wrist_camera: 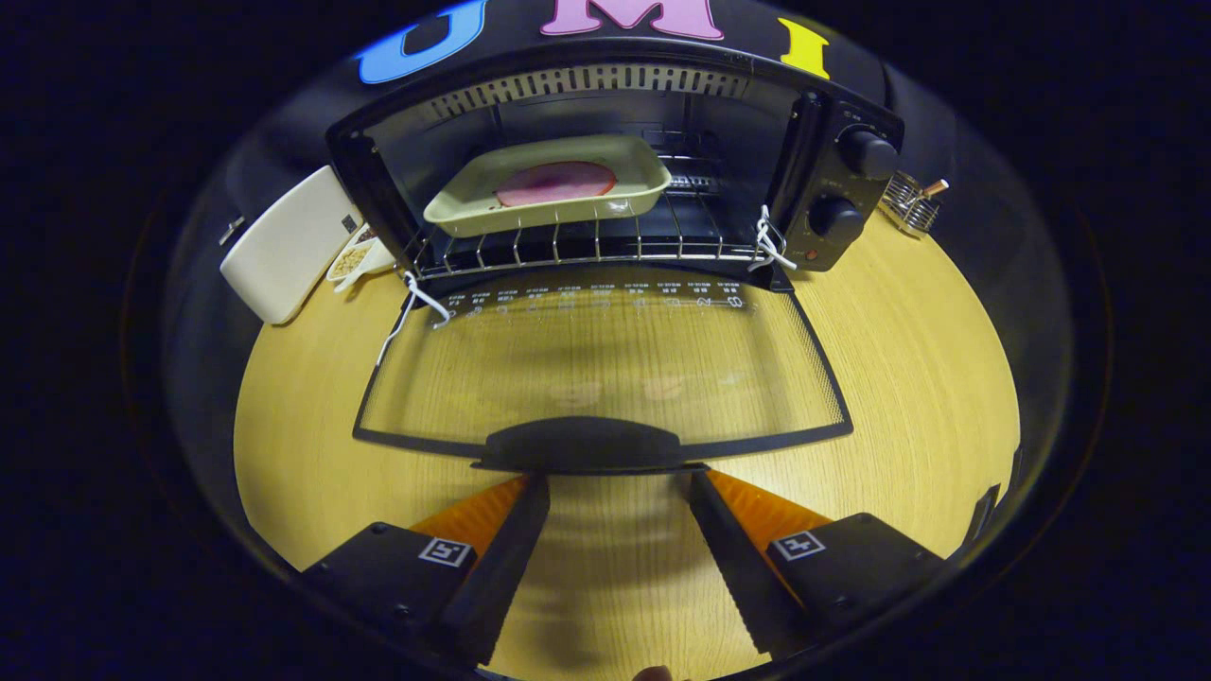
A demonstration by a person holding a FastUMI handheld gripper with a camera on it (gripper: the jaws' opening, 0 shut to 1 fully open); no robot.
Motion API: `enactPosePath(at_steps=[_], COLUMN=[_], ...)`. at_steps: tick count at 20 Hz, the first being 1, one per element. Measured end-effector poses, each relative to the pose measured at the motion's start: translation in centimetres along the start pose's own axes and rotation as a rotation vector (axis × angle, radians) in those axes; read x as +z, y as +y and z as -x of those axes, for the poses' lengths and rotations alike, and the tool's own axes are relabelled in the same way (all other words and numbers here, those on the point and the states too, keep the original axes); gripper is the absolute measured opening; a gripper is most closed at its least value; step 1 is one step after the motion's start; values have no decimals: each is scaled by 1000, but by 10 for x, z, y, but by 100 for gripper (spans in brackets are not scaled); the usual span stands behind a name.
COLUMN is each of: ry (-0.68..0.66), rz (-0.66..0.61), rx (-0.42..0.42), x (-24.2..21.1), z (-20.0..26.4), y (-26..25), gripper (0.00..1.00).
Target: Open the toaster oven, put the food inside, and close the toaster oven door.
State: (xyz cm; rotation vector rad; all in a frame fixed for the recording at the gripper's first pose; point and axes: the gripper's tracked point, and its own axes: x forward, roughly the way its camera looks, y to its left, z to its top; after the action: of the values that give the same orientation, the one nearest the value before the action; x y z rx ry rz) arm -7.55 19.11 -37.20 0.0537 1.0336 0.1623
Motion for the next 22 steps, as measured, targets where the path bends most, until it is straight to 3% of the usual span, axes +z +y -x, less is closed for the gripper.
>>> enactPosePath(at_steps=[6, 10, 22], ry=[-101, -201, -393], rz=[26, 112, 70], rx=[2, 14, 51], x=[9, 24, 73], z=[24, 46, 92], y=[-1, -5, -3], gripper=[99, 99, 98])
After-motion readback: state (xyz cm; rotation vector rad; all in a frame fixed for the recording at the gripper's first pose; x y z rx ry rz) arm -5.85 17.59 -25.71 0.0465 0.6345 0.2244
